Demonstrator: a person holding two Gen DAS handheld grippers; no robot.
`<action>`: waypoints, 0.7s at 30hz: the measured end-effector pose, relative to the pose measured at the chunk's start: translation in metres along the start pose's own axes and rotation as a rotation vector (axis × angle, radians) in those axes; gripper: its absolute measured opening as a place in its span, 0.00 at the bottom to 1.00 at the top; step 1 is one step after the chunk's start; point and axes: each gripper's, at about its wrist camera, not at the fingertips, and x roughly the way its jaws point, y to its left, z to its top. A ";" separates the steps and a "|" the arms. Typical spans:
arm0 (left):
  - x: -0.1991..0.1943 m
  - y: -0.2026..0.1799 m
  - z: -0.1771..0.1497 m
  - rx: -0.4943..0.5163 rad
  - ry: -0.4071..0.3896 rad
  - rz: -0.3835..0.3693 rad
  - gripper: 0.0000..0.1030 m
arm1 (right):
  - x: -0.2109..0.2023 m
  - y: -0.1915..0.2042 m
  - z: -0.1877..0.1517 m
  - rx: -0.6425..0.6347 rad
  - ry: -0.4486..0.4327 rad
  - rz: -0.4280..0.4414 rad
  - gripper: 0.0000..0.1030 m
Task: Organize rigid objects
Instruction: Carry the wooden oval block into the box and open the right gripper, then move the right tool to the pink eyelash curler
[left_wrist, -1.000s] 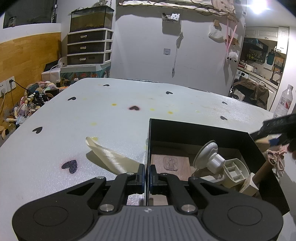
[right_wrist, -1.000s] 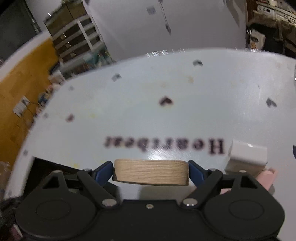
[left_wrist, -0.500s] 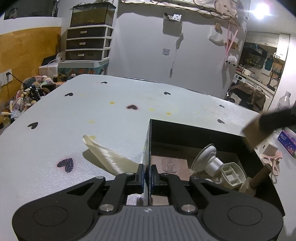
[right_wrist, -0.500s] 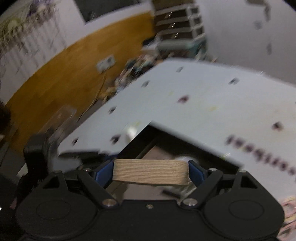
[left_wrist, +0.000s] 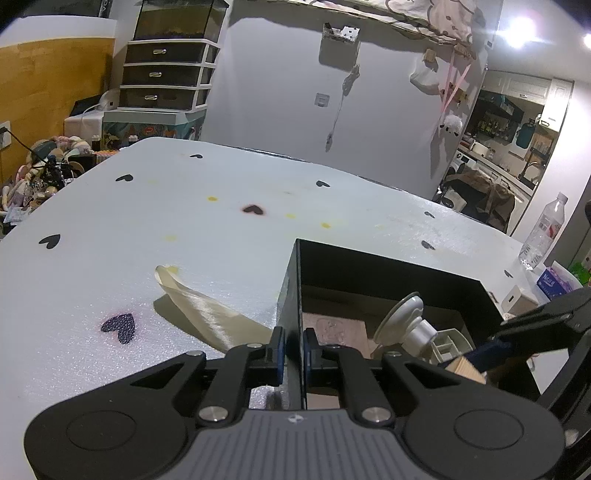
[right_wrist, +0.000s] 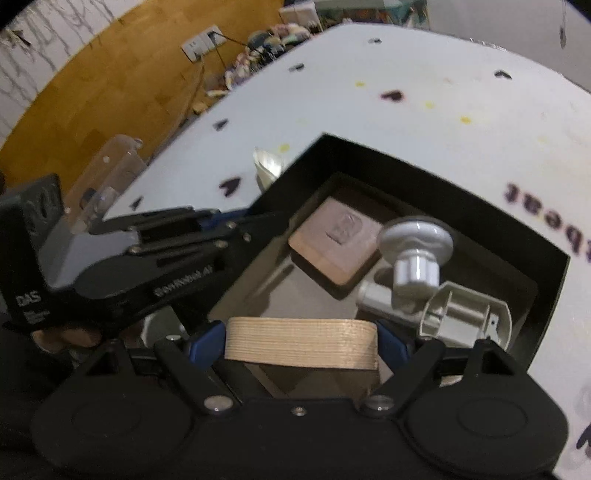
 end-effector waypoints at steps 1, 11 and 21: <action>0.000 0.000 0.000 -0.001 0.000 0.000 0.10 | 0.000 -0.002 0.000 0.010 0.003 0.002 0.89; 0.000 -0.001 0.001 0.005 0.002 0.006 0.10 | -0.019 -0.002 0.001 -0.002 -0.048 0.013 0.92; 0.001 -0.001 0.001 0.010 0.004 0.015 0.10 | -0.058 -0.003 -0.002 -0.008 -0.160 0.070 0.92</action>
